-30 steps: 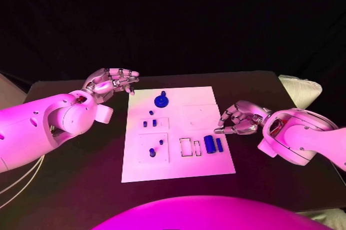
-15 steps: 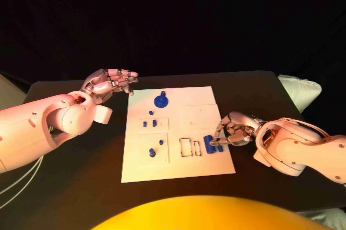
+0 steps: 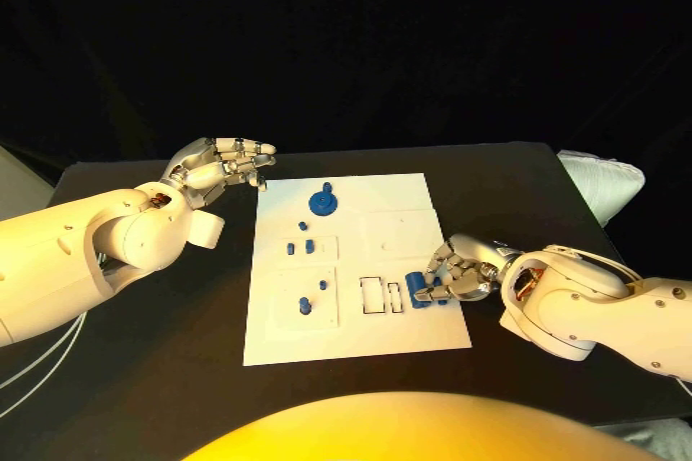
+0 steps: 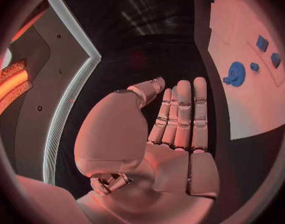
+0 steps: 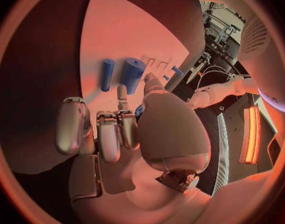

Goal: Assemble the parts on the task board

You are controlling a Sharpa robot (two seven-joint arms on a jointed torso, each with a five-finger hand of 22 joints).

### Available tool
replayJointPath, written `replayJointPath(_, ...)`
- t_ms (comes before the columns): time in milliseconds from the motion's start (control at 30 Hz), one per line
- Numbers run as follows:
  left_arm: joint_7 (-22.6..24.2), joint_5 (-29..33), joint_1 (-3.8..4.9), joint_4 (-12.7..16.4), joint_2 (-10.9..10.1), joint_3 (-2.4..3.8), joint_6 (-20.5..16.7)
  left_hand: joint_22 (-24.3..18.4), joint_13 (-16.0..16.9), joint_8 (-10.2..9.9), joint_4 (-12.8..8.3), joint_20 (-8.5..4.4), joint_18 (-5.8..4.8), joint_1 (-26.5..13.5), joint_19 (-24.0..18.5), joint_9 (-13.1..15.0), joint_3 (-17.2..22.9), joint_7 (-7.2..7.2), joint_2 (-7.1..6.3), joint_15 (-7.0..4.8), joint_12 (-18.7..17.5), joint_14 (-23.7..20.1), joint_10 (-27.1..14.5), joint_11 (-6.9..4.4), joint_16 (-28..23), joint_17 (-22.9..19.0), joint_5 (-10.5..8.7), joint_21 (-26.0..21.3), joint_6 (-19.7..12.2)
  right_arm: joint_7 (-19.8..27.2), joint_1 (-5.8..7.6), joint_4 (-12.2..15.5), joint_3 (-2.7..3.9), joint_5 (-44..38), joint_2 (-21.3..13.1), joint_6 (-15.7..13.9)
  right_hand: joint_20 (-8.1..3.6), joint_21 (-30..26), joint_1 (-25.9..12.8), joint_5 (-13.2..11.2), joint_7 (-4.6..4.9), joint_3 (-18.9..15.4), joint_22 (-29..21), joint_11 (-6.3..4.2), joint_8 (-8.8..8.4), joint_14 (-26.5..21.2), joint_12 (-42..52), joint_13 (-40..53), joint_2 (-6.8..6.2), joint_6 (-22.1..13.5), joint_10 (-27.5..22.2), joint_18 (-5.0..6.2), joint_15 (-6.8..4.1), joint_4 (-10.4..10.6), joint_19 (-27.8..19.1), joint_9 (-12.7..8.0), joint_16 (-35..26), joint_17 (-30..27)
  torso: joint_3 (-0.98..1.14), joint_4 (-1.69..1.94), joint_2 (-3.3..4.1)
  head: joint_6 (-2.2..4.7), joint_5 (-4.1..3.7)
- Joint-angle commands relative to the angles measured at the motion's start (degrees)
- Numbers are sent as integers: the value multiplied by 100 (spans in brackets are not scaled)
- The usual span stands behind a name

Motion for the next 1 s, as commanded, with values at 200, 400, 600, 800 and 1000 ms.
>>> replayJointPath(200, 38, 6, -2, 20, 2, 4, 84, -10, -8, 26, -1, -6, 83, -34, 36, -7, -40, -13, 30, 20, -16, -24, -39, 4, -32, -7, -13, -26, -31, -168, -103, -98, -1, -263, 211, -15, -1, 11, -12, 109, -31, -63, 897, -36, 43, 509, 19, 950, 91, 12, 221, -36, -36, 4, 77, -16, 20, 1131, -8, 9, 1, 1, -2)
replayJointPath(400, 27, 6, -3, 28, -6, 3, 95, -12, -9, 27, 3, -5, 82, -39, 37, -7, -43, -13, 30, 20, -15, -24, -39, 5, -31, -8, -14, -29, -31, -313, -167, -176, 0, -302, 345, -92, -2, 5, -109, 207, -32, -130, 905, -37, 53, 506, 20, 960, 116, 15, 226, -35, -37, 9, 74, -27, 17, 1121, -7, 10, -1, 1, 19)
replayJointPath(600, 19, 7, -3, 39, -21, 3, 97, -12, -9, 27, 3, -5, 82, -39, 37, -7, -43, -13, 30, 20, -15, -24, -39, 5, -31, -8, -14, -29, -31, -394, -212, -233, 0, -314, 482, -132, -2, -13, -157, 222, -33, -157, 903, -38, 57, 506, 14, 959, 123, 17, 224, -32, -37, 9, 68, -31, 18, 1125, -12, 0, 0, 1, 35)
replayJointPath(800, 6, 7, -3, 49, -26, 3, 107, -12, -9, 27, 3, -5, 82, -39, 37, -7, -43, -13, 30, 20, -15, -24, -39, 5, -31, -8, -14, -29, -31, -434, -229, -272, 1, -311, 570, -137, -2, 1, -187, 238, -34, -167, 910, -38, 60, 508, 19, 966, 144, 18, 228, -35, -37, 9, 72, -34, 20, 1132, -8, 0, 0, 1, 43)
replayJointPath(1000, -4, 7, -3, 59, -36, 3, 114, -12, -9, 27, 3, -5, 82, -39, 37, -7, -43, -13, 30, 20, -15, -24, -39, 5, -31, -8, -14, -29, -31, -477, -237, -338, 1, -320, 616, -119, -4, 0, -62, 590, -36, -150, 928, -42, 66, 511, 8, 973, 225, 6, 227, -35, -39, -9, 69, -63, 27, 1153, -8, -1, 0, 1, 40)
